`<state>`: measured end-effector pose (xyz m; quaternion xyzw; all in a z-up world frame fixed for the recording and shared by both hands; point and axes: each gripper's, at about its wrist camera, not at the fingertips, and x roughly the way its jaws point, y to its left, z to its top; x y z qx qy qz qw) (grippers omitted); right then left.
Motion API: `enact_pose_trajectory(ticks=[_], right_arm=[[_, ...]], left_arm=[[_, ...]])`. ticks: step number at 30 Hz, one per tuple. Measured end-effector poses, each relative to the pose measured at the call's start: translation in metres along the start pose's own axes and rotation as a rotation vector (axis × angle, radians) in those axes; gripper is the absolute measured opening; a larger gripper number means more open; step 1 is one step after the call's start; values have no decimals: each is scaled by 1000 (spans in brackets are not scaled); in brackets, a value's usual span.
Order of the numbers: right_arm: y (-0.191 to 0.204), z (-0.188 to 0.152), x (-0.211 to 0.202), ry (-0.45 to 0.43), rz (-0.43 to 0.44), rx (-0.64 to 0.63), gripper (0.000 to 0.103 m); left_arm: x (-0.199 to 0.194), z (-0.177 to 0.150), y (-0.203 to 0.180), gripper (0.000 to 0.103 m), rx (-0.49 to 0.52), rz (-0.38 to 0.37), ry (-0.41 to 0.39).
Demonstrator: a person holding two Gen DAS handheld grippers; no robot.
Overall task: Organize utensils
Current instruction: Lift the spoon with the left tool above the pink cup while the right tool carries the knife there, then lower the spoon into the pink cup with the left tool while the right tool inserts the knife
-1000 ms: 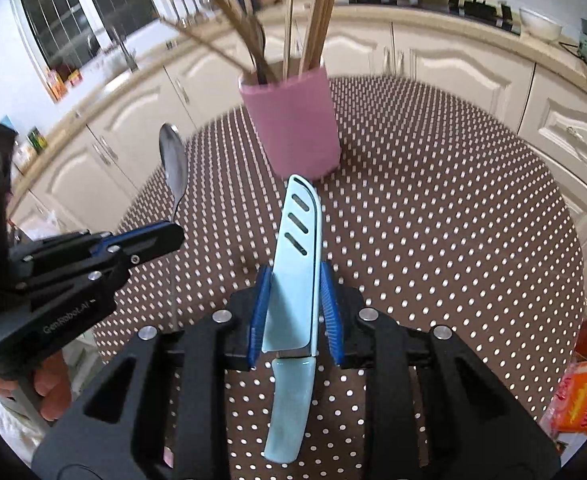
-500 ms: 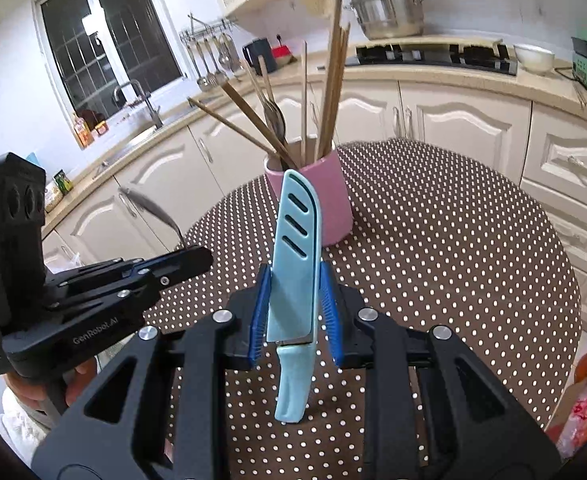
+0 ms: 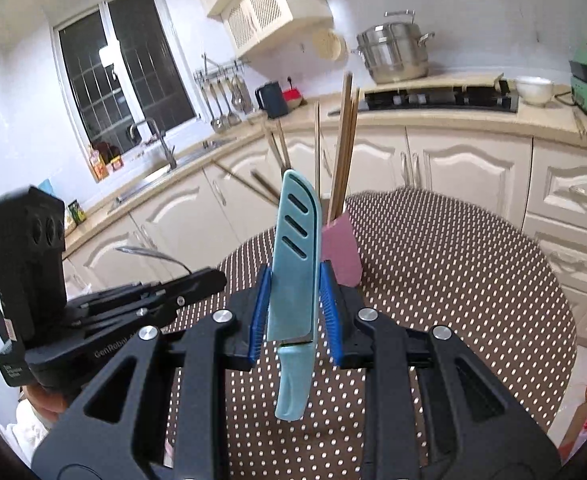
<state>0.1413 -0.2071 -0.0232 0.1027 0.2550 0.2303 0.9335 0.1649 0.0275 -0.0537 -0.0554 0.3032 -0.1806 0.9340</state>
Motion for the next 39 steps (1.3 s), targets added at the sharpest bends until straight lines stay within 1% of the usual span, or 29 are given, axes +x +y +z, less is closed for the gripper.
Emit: enact_pose_trajectory(ticks=[4, 9, 11, 18, 23, 29, 31, 35, 39], right_arm=[[-2, 13, -7, -83, -27, -6, 25], [-2, 29, -5, -162, -47, -14, 25], [-1, 37, -1, -198, -55, -25, 25], [-3, 53, 17, -269, -65, -44, 25], [0, 63, 26, -348, -92, -84, 25], [2, 74, 40, -398, -91, -110, 25], [4, 74, 46, -408, -90, -127, 25], [4, 75, 59, -412, -81, -134, 25], [2, 72, 70, -393, -76, -137, 25]], left_arm=[[-3, 10, -1, 4, 2, -3, -23], [-7, 26, -1, 4, 6, 0, -61], [-8, 33, 0, 4, 6, -3, -81], [-5, 50, 4, 4, 15, 7, -122], [-12, 69, 10, 4, 8, 10, -182], [-8, 90, 17, 4, -8, 21, -238], [-3, 97, 16, 4, -1, 39, -256], [14, 105, 14, 4, 17, 35, -248], [35, 104, 18, 4, 12, 45, -227]])
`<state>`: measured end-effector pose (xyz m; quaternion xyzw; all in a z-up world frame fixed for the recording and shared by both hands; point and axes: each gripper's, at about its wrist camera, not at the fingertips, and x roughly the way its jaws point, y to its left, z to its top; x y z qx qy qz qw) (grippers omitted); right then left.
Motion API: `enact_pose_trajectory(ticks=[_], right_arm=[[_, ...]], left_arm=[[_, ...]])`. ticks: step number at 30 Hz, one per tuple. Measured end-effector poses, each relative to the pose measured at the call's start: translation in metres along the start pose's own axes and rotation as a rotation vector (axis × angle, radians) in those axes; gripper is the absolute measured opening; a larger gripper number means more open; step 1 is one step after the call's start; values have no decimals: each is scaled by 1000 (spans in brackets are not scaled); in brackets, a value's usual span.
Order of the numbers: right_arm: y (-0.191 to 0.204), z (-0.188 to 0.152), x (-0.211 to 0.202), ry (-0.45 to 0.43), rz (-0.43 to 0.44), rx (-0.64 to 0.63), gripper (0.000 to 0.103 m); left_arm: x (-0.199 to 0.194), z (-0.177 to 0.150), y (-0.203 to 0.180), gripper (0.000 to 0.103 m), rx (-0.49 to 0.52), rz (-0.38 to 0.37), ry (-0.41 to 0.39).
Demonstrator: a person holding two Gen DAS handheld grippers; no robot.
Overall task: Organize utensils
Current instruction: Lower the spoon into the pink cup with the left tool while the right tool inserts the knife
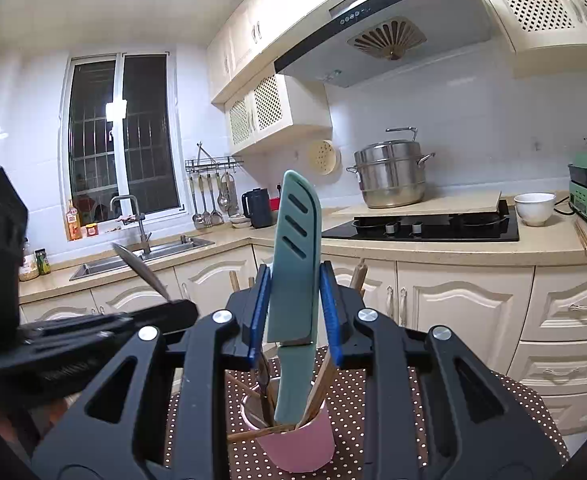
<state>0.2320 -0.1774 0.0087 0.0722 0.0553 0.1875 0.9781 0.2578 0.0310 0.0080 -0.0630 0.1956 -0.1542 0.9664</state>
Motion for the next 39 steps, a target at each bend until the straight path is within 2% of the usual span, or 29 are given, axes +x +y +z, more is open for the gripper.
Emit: enact_pose_trajectory(ticks=[5, 13, 18, 20, 22, 26, 30, 34, 39], right_arm=[[0, -4, 8, 18, 10, -4, 25], [1, -10, 17, 58, 18, -7, 25], [-1, -13, 19, 79, 16, -5, 25], [0, -13, 19, 84, 15, -9, 25], [1, -12, 21, 96, 18, -10, 25], [2, -13, 24, 115, 22, -14, 25], [2, -12, 26, 127, 23, -13, 25], [-1, -14, 31, 153, 36, -6, 25], [0, -14, 35, 176, 44, -6, 25]], left_arm=[[20, -10, 10, 4, -16, 21, 41], [43, -25, 11, 4, 19, 39, 121], [47, -32, 14, 5, 7, 51, 140], [47, -32, 17, 10, -11, 37, 149], [45, -32, 20, 32, -31, 21, 153], [39, -32, 24, 39, -53, 14, 141], [34, -30, 27, 40, -58, 30, 132], [27, -27, 35, 50, -103, 29, 103], [18, -25, 38, 50, -110, 35, 74]])
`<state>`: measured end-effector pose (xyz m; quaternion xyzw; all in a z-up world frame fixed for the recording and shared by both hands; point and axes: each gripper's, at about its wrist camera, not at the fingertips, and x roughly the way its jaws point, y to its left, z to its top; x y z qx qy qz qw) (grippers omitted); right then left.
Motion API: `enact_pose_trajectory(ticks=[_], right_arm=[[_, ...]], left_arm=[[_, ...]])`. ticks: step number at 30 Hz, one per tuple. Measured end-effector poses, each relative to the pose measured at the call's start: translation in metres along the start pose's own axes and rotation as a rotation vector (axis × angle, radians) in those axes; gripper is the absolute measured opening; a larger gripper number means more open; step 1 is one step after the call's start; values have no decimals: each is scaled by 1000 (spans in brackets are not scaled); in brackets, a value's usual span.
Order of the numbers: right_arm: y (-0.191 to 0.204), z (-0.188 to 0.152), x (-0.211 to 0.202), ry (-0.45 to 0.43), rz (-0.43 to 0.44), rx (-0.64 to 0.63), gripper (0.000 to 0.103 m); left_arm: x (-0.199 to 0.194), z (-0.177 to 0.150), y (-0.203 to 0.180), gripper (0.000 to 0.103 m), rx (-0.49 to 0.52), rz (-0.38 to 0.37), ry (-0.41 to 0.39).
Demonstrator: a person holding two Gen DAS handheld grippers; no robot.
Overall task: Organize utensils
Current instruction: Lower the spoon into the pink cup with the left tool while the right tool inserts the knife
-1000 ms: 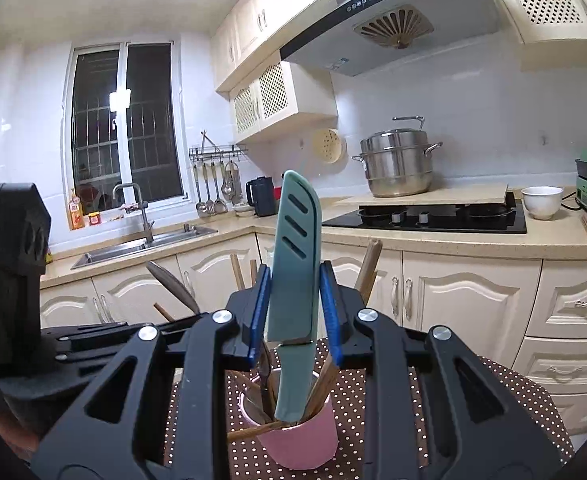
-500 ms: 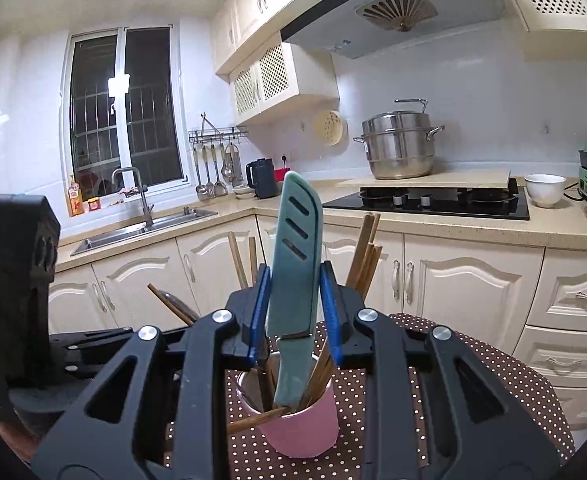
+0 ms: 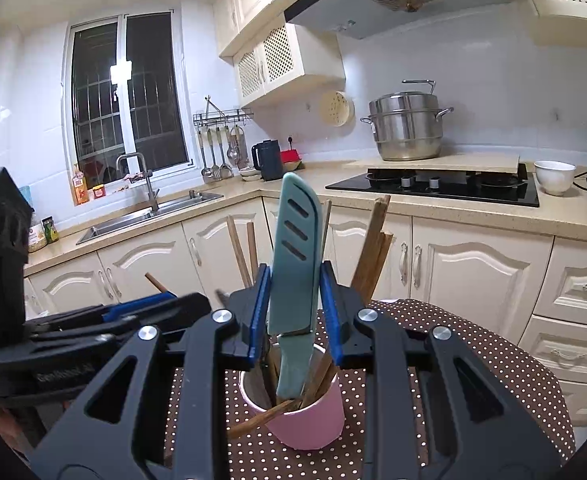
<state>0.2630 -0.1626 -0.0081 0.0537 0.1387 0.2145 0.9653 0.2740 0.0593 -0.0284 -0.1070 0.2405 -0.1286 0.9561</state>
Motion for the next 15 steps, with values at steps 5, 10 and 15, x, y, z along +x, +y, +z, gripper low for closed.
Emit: enact_pose_trajectory(ticks=[5, 10, 15], right_arm=[[1, 2, 4, 23, 9, -10, 26], [3, 5, 7, 46, 8, -28, 26], [6, 8, 16, 105, 20, -35, 25]], left_arm=[[-6, 0, -3, 50, 23, 46, -32], [-12, 3, -2, 50, 2, 44, -47], [-13, 4, 0, 50, 1, 53, -42]])
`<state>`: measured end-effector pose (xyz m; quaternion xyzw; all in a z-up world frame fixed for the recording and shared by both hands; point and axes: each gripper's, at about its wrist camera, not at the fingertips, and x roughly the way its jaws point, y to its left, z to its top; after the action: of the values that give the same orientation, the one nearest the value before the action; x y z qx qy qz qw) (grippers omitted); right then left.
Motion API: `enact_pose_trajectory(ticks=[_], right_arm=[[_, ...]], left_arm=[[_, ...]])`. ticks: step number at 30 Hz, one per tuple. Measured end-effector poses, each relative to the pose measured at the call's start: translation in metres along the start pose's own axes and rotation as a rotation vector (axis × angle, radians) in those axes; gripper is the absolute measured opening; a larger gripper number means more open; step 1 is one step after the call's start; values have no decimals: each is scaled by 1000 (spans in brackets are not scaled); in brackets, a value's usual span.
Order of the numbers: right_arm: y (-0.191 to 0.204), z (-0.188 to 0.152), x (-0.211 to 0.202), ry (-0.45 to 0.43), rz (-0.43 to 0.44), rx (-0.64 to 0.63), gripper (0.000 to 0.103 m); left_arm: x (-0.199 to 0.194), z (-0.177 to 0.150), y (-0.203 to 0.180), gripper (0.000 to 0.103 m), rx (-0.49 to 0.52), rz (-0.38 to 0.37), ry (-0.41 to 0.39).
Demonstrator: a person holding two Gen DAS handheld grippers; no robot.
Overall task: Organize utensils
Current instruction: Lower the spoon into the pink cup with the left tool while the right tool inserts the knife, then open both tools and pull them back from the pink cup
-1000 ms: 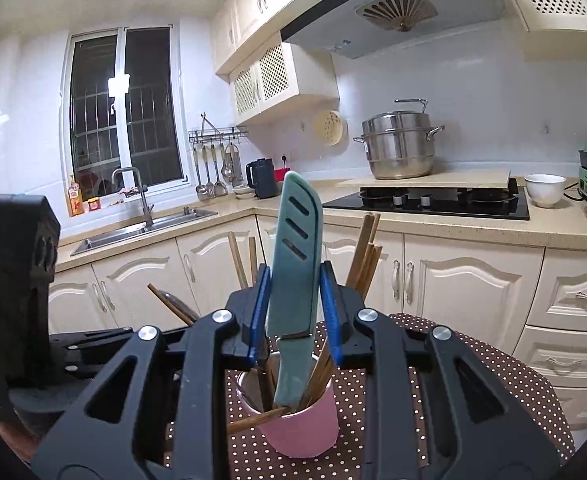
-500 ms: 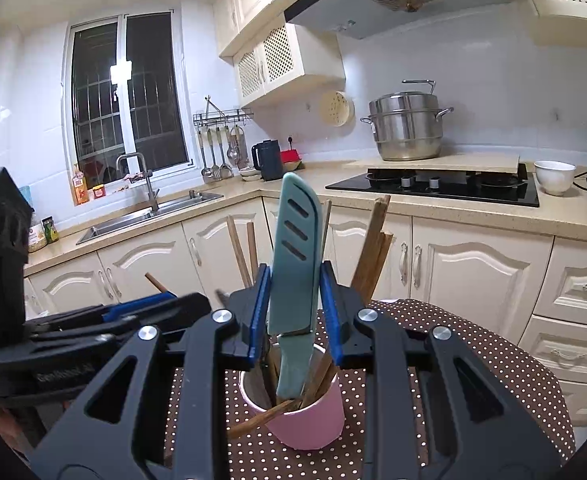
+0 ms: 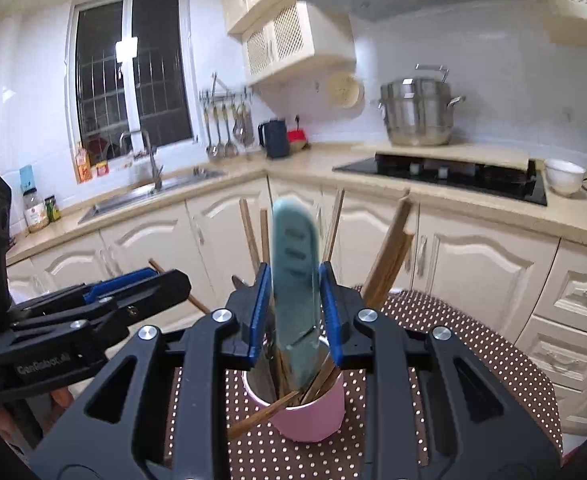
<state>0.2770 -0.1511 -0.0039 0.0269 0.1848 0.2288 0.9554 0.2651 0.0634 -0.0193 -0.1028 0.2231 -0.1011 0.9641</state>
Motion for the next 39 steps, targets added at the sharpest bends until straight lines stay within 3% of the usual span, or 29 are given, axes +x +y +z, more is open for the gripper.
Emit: enact_pose_trajectory(ticks=[2, 5, 16, 20, 39], right_arm=[[1, 2, 4, 27, 2, -10, 17], [2, 5, 6, 52, 16, -10, 17], [4, 12, -20, -8, -49, 4, 18], [8, 11, -42, -38, -67, 4, 44], [42, -15, -151, -101, -138, 18, 54]], left_arm=[[-1, 0, 1, 50, -3, 6, 1], [0, 1, 3, 50, -13, 5, 7], [-12, 2, -7, 50, 12, 14, 2], [-26, 2, -16, 51, 45, 55, -10], [-145, -15, -53, 71, 152, 166, -144]])
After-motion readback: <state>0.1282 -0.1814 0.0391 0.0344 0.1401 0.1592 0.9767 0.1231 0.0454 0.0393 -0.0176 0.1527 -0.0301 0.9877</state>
